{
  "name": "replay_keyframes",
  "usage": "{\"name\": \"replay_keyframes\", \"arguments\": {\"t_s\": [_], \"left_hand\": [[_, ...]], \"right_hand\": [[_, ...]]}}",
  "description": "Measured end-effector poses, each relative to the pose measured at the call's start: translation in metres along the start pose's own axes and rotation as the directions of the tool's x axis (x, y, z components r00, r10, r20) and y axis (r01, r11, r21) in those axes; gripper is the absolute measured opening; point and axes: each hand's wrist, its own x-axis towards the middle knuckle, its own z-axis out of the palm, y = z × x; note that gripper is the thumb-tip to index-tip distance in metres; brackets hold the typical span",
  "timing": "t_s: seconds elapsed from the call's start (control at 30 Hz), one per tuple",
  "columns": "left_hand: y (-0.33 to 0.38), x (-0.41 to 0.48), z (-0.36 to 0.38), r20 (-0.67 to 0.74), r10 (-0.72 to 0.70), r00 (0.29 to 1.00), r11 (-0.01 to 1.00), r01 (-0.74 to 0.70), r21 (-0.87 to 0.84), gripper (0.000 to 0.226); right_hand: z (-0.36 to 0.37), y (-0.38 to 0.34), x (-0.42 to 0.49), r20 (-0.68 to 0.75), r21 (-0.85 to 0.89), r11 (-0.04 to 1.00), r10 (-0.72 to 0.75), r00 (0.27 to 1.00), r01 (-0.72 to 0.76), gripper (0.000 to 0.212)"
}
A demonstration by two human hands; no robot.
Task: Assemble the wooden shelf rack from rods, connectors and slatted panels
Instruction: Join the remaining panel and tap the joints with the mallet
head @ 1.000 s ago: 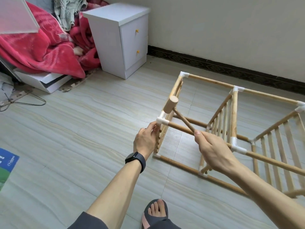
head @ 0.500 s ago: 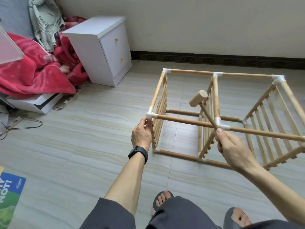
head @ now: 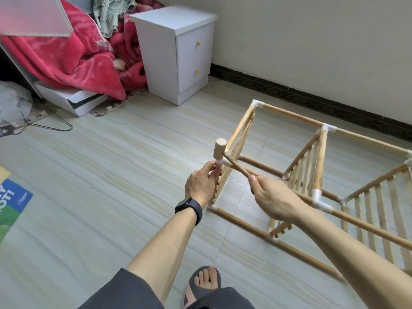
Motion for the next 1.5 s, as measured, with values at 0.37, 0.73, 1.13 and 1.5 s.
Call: {"name": "replay_keyframes", "arguments": {"t_s": [0.37,0.73,1.13,1.5], "left_hand": [[-0.009,0.004,0.004,-0.025,0.1,0.995,0.992,-0.098,0.074,0.034],[0.034,-0.012,-0.011,-0.16,0.332,0.93,0.942,-0.317,0.112,0.047],[0.207,-0.081,0.121,0.643,0.665,0.38,0.355,-0.918,0.175,0.052],[0.184,-0.048,0.124,0.637,0.653,0.409,0.308,-0.912,0.271,0.038]], "right_hand": [[0.014,0.019,-0.007,-0.023,-0.014,1.0,-0.013,1.0,0.013,0.051],[-0.014,0.069,-0.093,-0.36,0.547,0.837,0.248,0.899,-0.012,0.048],[0.007,0.17,-0.238,-0.436,0.718,0.604,0.778,0.453,-0.346,0.029],[-0.007,0.224,-0.281,-0.451,0.48,0.644,0.764,0.462,-0.596,0.031]]}}
